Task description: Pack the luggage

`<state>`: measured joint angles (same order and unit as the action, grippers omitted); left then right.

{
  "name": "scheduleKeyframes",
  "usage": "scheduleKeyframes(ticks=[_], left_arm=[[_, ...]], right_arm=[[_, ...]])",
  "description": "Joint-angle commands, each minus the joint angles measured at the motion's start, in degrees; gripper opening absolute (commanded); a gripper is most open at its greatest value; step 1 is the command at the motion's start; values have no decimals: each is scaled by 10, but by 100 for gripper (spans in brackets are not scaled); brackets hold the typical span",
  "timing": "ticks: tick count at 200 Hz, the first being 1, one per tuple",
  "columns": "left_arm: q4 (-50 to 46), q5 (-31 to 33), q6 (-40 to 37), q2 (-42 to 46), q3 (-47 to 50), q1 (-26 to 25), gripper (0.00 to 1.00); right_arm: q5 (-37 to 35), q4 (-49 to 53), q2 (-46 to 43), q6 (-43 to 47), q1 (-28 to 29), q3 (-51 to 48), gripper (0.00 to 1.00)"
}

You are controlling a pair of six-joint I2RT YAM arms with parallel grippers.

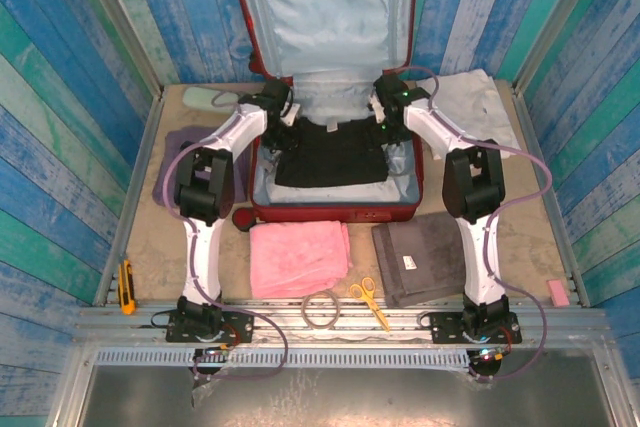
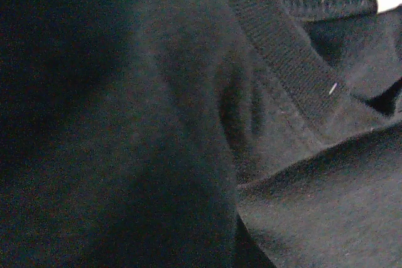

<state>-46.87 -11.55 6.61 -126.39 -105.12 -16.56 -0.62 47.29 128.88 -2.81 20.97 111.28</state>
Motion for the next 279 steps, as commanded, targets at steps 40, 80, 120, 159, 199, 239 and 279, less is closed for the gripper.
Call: scheduleKeyframes(ticks=[40, 80, 120, 159, 199, 239, 279], left_arm=[[-1, 53, 10, -26, -41, 5, 88], [12, 132, 32, 34, -40, 5, 90], [97, 167, 32, 152, 15, 5, 88], [192, 163, 29, 261, 99, 3, 95], [272, 115, 27, 331, 187, 3, 93], [302, 71, 31, 349, 228, -1, 95], [303, 69, 22, 349, 237, -19, 95]], right_arm=[[-71, 37, -86, -22, -5, 1, 85], [-42, 37, -169, -69, -47, -10, 85], [84, -35, -246, -202, -192, -110, 86], [198, -192, -308, -302, -314, -305, 87], [252, -298, -291, -343, -390, -418, 88], [259, -380, -216, -373, -409, -436, 86], [254, -427, -130, -417, -405, -396, 83]])
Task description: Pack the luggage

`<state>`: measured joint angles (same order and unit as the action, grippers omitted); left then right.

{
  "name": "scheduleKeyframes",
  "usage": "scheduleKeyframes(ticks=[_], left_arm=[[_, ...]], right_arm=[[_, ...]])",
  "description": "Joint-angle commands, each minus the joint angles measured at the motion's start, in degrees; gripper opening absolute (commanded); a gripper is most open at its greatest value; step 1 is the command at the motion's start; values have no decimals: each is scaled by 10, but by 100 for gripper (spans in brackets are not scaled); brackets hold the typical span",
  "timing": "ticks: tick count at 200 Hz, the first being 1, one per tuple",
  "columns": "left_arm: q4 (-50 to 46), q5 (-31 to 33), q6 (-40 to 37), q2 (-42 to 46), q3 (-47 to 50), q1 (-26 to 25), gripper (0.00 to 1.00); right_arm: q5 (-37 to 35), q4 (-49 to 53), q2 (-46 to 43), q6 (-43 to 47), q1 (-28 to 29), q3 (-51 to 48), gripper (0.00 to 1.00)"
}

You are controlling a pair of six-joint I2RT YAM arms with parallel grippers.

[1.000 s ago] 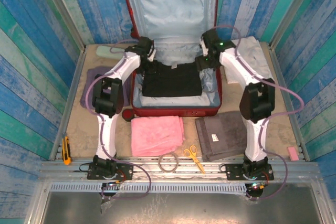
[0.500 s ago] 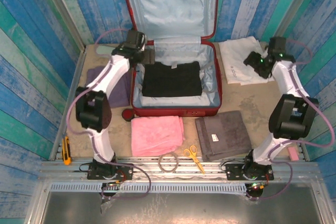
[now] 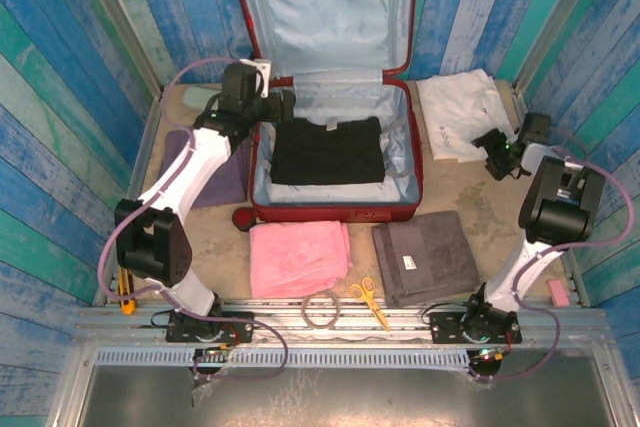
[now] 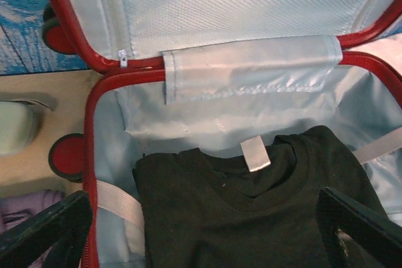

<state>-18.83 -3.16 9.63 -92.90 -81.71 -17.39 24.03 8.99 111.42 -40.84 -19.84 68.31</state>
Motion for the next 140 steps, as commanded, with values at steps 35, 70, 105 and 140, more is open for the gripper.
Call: scheduleKeyframes(ticks=[35, 70, 105, 140], left_arm=[[16, -19, -7, 0, -2, -19, 96], [11, -16, -3, -8, -4, -24, 98], [20, -35, 0, -10, 3, -31, 97], [65, -95, 33, 0, 30, -34, 94]], right_arm=[[-29, -42, 108, -57, 14, 82, 78], [-68, -15, 159, -47, 29, 142, 48], [-77, 1, 163, -13, 42, 168, 7], [-70, 43, 100, 68, 48, 163, 0]])
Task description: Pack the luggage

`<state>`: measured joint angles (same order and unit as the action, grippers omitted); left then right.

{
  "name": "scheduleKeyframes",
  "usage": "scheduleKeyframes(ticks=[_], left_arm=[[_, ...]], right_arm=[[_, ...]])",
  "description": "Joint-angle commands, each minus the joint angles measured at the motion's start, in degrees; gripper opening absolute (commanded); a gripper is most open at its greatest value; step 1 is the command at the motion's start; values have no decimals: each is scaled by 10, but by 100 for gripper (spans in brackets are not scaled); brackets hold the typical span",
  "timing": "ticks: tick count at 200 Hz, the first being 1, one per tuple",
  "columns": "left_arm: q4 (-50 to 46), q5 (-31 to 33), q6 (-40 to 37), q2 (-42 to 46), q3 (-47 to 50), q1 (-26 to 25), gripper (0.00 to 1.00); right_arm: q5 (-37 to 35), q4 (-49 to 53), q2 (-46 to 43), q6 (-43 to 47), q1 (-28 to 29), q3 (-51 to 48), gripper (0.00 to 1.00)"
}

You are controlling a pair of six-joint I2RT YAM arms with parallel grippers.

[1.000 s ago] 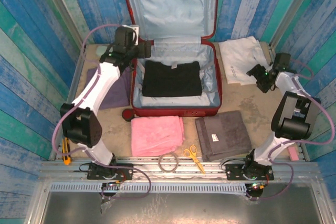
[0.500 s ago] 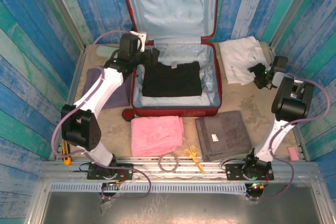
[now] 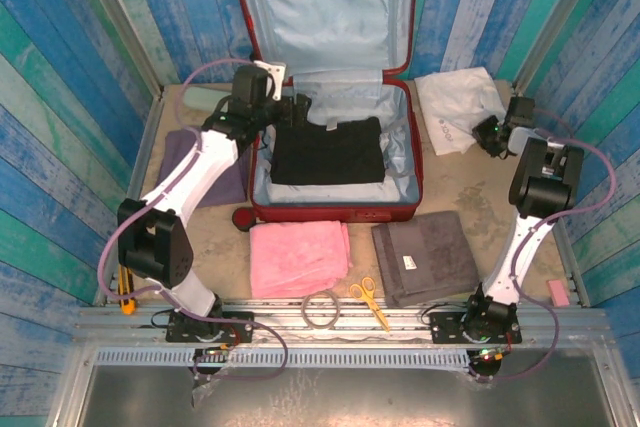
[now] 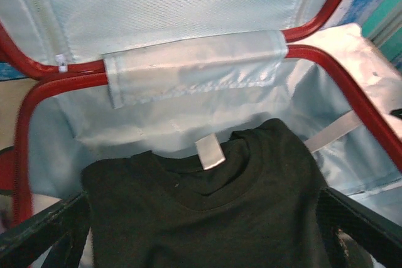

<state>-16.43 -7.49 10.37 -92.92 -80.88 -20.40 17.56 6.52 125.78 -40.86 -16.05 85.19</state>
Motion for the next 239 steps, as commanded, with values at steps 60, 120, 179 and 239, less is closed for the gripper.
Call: scheduleKeyframes(ticks=[60, 120, 179, 239], left_arm=[[145, -156, 123, -33, 26, -50, 93], [248, -245, 212, -93, -11, -69, 94], [379, -328, 245, -133, -20, -69, 93], [619, -411, 392, -185, -24, -69, 93]], right_arm=[[5, 170, -202, 170, 24, -41, 0], [23, 284, -268, 313, 47, 75, 0], [-80, 260, -354, 504, 168, 163, 0], [84, 251, -359, 493, 169, 294, 0]])
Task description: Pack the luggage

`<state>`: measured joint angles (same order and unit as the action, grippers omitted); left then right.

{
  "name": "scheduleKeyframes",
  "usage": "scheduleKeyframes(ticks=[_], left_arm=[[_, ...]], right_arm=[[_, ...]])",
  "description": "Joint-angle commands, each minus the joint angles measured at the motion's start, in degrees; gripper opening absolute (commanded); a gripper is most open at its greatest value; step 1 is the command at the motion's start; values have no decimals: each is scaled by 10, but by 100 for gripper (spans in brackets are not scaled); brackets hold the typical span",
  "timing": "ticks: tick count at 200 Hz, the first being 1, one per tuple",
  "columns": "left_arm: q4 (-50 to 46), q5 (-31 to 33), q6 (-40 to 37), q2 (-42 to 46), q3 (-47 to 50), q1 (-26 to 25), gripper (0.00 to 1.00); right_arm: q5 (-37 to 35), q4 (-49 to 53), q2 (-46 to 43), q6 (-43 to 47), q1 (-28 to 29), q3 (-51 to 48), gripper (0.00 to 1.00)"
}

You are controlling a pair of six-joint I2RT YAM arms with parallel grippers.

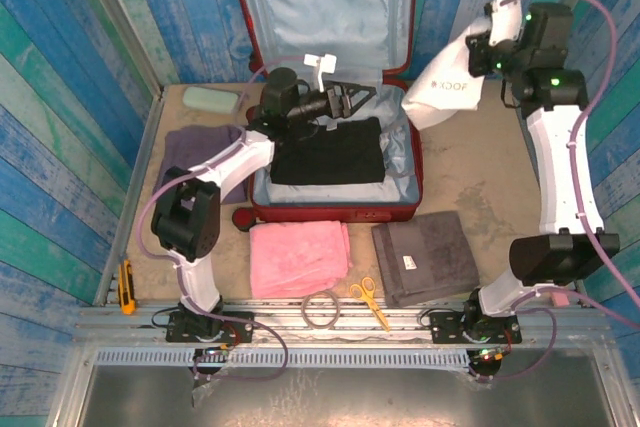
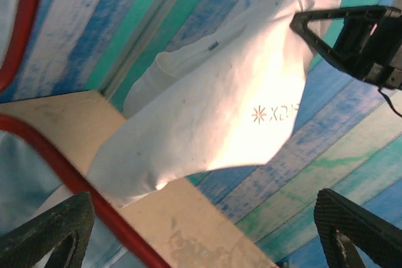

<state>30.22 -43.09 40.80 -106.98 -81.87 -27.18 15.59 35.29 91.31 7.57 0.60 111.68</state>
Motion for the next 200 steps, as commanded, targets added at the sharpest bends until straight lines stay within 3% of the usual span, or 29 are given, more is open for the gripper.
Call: scheduleKeyframes(ticks=[1, 66, 82, 120, 159, 200], left_arm=[[158, -56, 91, -45, -13, -2, 93], [570, -53, 432, -153, -20, 18, 93], [581, -58, 456, -168, -29, 19, 93], [548, -78, 422, -151, -13, 18, 93], [701, -76, 569, -195, -35, 17, 93], [700, -106, 572, -190, -37, -9, 93]], right_arm=[[108, -37, -15, 8, 2, 30, 1], [324, -32, -6, 9, 0, 113, 0], [363, -25, 0, 7, -3, 134, 0], [467, -39, 15, -23, -13, 155, 0], [552, -127, 33, -100, -13, 155, 0], [601, -186, 53, -133, -15, 181, 1]])
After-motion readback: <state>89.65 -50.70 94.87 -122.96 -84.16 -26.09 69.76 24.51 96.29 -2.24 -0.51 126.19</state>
